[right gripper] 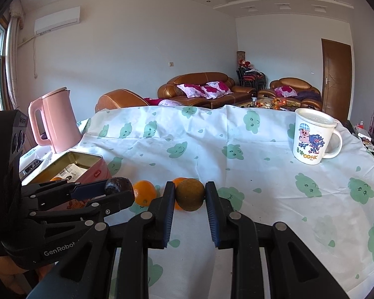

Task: Organize fruits
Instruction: 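Lift the plum and yellow-green fruit and carry both over the tin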

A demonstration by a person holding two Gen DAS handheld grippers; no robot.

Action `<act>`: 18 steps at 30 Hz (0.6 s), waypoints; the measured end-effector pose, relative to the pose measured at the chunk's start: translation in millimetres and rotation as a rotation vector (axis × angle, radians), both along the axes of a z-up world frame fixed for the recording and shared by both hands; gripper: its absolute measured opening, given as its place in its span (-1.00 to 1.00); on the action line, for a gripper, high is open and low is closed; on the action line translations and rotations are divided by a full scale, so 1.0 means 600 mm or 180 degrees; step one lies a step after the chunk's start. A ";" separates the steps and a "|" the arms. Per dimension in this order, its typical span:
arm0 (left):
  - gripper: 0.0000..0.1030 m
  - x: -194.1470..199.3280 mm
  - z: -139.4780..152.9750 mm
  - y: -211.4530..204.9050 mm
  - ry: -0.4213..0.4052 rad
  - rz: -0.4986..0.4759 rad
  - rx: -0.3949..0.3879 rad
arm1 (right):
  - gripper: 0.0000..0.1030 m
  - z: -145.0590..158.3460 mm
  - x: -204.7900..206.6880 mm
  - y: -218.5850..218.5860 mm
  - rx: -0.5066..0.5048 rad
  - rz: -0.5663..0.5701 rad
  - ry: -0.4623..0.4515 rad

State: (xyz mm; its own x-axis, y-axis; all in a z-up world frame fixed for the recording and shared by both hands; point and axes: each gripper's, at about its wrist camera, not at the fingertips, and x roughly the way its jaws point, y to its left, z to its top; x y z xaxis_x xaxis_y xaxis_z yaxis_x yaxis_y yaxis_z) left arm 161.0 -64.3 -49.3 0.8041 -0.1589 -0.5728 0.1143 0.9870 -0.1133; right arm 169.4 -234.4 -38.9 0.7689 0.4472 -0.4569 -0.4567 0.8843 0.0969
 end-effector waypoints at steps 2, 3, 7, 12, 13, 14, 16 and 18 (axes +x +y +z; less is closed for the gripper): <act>-0.24 -0.005 0.003 -0.001 -0.0063 -0.0014 0.0004 | -0.49 0.002 -0.004 -0.001 0.0024 0.0015 -0.0042; -0.24 -0.008 0.005 -0.001 -0.0094 -0.0014 0.0009 | -0.49 0.003 -0.006 -0.001 0.0029 0.0022 -0.0057; -0.24 -0.018 0.010 -0.002 -0.0217 -0.0009 0.0028 | -0.49 0.006 -0.012 -0.002 0.0050 0.0034 -0.0113; -0.24 -0.031 0.018 0.000 -0.0368 -0.0014 0.0015 | -0.49 0.010 -0.022 -0.006 0.0101 0.0062 -0.0218; -0.24 -0.033 0.019 -0.001 -0.0395 -0.0015 0.0017 | -0.49 0.011 -0.024 -0.006 0.0104 0.0067 -0.0240; -0.24 -0.035 0.020 -0.001 -0.0418 -0.0013 0.0022 | -0.49 0.012 -0.026 -0.006 0.0104 0.0074 -0.0261; -0.24 -0.039 0.022 -0.002 -0.0454 -0.0009 0.0040 | -0.49 0.013 -0.029 -0.006 0.0102 0.0079 -0.0298; -0.24 -0.043 0.024 -0.003 -0.0500 0.0007 0.0054 | -0.49 0.015 -0.034 -0.005 0.0111 0.0085 -0.0341</act>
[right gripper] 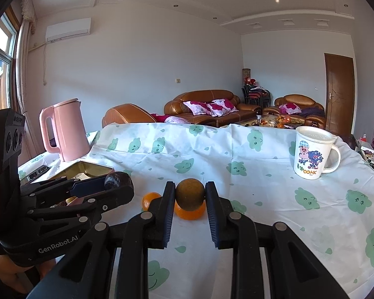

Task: Organize fruits
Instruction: 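Lift the plum and yellow-green fruit and carry both over the tin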

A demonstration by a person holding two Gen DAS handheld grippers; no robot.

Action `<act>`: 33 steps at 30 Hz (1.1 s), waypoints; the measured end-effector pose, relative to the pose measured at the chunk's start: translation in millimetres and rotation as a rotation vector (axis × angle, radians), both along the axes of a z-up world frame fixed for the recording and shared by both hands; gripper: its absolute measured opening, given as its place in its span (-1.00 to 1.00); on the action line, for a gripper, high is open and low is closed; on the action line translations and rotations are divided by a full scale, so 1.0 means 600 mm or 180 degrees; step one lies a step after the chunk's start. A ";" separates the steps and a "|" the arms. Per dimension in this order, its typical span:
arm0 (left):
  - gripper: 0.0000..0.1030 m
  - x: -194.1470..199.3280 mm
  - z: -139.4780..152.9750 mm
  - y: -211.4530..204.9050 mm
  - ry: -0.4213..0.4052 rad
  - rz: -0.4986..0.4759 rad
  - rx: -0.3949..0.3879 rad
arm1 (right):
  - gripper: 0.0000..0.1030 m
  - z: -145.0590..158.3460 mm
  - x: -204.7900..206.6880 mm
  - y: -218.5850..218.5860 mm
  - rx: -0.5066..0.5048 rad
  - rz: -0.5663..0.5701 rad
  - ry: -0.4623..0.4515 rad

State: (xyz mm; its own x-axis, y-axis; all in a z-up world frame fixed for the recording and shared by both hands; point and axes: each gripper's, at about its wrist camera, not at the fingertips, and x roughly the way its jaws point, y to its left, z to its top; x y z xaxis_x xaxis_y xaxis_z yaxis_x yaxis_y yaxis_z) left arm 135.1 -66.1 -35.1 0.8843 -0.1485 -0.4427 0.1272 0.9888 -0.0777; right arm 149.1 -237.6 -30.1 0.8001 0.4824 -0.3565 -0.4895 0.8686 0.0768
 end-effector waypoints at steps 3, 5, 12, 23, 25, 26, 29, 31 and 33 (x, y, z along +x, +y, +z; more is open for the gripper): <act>-0.24 -0.009 0.004 -0.001 -0.0092 0.0032 0.0032 | -0.49 0.002 -0.007 -0.002 0.0029 0.0014 -0.0066; -0.24 -0.014 0.006 -0.004 -0.0152 0.0042 0.0073 | -0.49 0.004 -0.009 -0.002 0.0033 0.0018 -0.0082; -0.24 -0.030 0.012 -0.007 -0.0326 0.0091 0.0136 | -0.49 0.006 -0.012 -0.006 0.0063 0.0010 -0.0123; -0.24 -0.041 0.014 -0.006 -0.0401 0.0142 0.0144 | -0.49 0.008 -0.019 -0.007 0.0058 -0.0037 -0.0184; -0.24 -0.042 0.014 -0.005 -0.0405 0.0145 0.0137 | -0.49 0.008 -0.022 -0.005 0.0047 -0.0042 -0.0190; -0.24 -0.043 0.014 -0.004 -0.0407 0.0145 0.0133 | -0.49 0.009 -0.024 -0.004 0.0038 -0.0041 -0.0194; -0.24 -0.048 0.015 -0.002 -0.0421 0.0146 0.0119 | -0.49 0.009 -0.029 0.001 0.0009 -0.0039 -0.0217; -0.24 -0.048 0.015 -0.002 -0.0421 0.0154 0.0121 | -0.49 0.009 -0.032 0.005 -0.0002 -0.0034 -0.0222; -0.24 -0.050 0.015 -0.001 -0.0414 0.0148 0.0124 | -0.49 0.009 -0.034 0.011 -0.0033 -0.0032 -0.0229</act>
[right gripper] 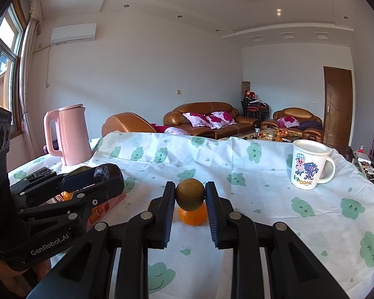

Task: Organize fruits
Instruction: 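Lift the plum and yellow-green fruit and carry both over the tin, then lower both fruits into the tin and open both tools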

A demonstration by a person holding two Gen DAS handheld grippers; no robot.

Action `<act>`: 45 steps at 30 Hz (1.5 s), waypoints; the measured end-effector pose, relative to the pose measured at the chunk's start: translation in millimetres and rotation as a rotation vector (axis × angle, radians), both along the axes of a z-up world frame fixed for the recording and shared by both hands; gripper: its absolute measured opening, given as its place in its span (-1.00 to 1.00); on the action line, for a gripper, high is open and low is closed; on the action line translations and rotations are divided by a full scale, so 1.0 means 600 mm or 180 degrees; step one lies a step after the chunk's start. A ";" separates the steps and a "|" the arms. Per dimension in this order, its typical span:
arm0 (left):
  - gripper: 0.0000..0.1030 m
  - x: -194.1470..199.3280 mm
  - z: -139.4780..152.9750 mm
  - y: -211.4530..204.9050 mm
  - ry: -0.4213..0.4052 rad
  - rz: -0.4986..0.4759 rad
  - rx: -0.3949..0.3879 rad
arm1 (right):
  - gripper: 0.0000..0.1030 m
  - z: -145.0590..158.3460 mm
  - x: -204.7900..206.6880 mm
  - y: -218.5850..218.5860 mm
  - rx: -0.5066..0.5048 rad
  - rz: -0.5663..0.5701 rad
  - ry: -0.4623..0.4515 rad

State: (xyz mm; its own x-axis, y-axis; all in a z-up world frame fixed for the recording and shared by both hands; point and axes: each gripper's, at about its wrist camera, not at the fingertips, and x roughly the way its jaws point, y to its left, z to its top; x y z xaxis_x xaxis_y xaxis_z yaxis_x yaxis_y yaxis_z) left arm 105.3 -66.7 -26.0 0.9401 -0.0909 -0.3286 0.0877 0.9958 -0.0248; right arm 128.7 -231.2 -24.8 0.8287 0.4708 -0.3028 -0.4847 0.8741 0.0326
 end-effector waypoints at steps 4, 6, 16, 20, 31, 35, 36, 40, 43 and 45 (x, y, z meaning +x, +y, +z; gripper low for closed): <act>-0.24 -0.004 0.001 0.003 -0.0009 0.0010 -0.0011 | -0.49 0.001 -0.004 0.003 0.0011 -0.0009 -0.0025; -0.24 -0.009 0.001 0.007 -0.0015 0.0020 -0.0011 | -0.49 0.001 -0.006 0.007 0.0025 0.0019 -0.0008; -0.24 -0.048 0.017 0.085 -0.0005 0.0279 0.0032 | -0.49 0.000 -0.032 0.098 0.0030 0.0551 0.0159; -0.24 -0.059 0.021 0.130 0.0039 0.0457 0.0004 | -0.49 0.001 -0.046 0.145 -0.0028 0.0762 0.0192; -0.24 -0.077 0.005 0.238 0.0280 0.0844 -0.0080 | -0.49 -0.008 -0.086 0.241 -0.0267 0.1184 0.0239; -0.24 -0.076 -0.006 0.266 0.0391 0.0944 -0.0115 | -0.49 -0.021 -0.091 0.269 -0.0393 0.1270 0.0274; -0.24 -0.076 -0.009 0.272 0.0419 0.0963 -0.0118 | -0.49 -0.023 -0.092 0.273 -0.0422 0.1282 0.0294; -0.24 -0.075 -0.018 0.282 0.0516 0.0993 -0.0117 | -0.49 -0.029 -0.087 0.287 -0.0498 0.1328 0.0365; -0.24 -0.073 -0.026 0.287 0.0583 0.1001 -0.0108 | -0.49 -0.033 -0.087 0.294 -0.0562 0.1351 0.0423; -0.24 -0.073 -0.030 0.289 0.0625 0.1006 -0.0103 | -0.49 -0.036 -0.084 0.299 -0.0605 0.1366 0.0479</act>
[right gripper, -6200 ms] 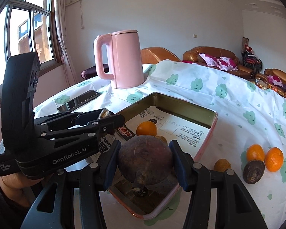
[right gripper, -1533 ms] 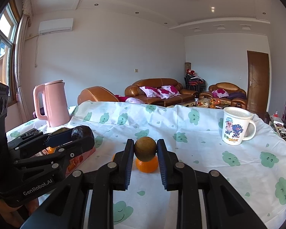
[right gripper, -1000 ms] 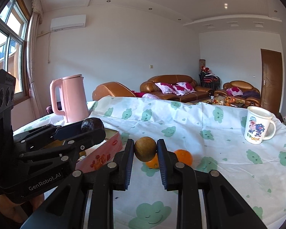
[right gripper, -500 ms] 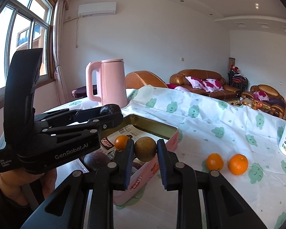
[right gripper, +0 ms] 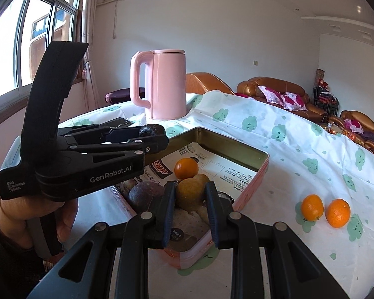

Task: Organize fruits
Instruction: 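Lower both fruits into the tin and open both tools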

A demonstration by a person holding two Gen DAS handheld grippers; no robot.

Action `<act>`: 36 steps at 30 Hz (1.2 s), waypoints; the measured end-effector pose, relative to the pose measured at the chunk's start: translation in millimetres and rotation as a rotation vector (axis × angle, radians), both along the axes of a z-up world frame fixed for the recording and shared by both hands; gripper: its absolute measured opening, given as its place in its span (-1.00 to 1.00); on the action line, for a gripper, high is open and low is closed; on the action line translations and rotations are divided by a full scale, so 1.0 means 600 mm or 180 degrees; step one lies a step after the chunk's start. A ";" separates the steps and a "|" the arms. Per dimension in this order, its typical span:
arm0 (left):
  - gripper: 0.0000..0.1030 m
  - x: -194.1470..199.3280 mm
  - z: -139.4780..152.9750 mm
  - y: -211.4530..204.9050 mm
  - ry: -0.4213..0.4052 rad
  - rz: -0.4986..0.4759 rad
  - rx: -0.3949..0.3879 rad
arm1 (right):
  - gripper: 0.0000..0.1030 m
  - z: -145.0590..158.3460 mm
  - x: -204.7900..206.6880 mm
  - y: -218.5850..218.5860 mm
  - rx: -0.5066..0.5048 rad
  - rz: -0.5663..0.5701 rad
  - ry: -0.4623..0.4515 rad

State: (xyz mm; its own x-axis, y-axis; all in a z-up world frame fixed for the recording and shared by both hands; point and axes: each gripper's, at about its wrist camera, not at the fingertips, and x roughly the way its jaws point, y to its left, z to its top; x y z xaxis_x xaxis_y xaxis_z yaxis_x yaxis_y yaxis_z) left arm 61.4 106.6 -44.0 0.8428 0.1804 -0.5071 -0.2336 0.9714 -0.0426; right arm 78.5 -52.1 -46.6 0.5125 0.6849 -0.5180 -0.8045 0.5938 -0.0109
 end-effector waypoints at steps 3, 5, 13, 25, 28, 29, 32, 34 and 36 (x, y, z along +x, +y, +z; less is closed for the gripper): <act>-0.24 0.002 -0.005 0.000 0.0060 -0.0011 0.0008 | -0.49 -0.007 0.005 0.007 -0.0087 0.0021 0.0090; -0.24 0.004 -0.007 -0.001 0.0094 -0.0022 0.0023 | -0.49 -0.012 0.007 0.012 -0.0148 0.0029 0.0147; -0.24 0.013 -0.017 0.000 0.0178 -0.0011 0.0048 | -0.48 -0.023 0.006 0.021 -0.0215 0.0082 0.0240; -0.23 0.010 -0.018 -0.004 0.0189 -0.0016 0.0106 | -0.48 -0.021 0.002 0.022 -0.0213 0.0082 0.0239; -0.22 0.008 -0.018 -0.005 0.0196 -0.0008 0.0119 | -0.48 -0.021 0.002 0.021 -0.0211 0.0080 0.0238; -0.20 0.007 -0.017 -0.005 0.0191 -0.0013 0.0106 | -0.48 -0.021 0.002 0.021 -0.0210 0.0080 0.0239; -0.01 0.002 -0.015 -0.005 0.0174 -0.0024 0.0093 | -0.47 -0.021 0.002 0.021 -0.0207 0.0083 0.0237; 0.26 -0.002 -0.011 -0.007 0.0131 -0.0029 0.0111 | -0.44 -0.020 0.001 0.019 -0.0188 0.0083 0.0235; 0.31 -0.006 -0.006 -0.008 0.0095 -0.0005 0.0115 | -0.37 -0.018 -0.001 0.015 -0.0166 0.0069 0.0212</act>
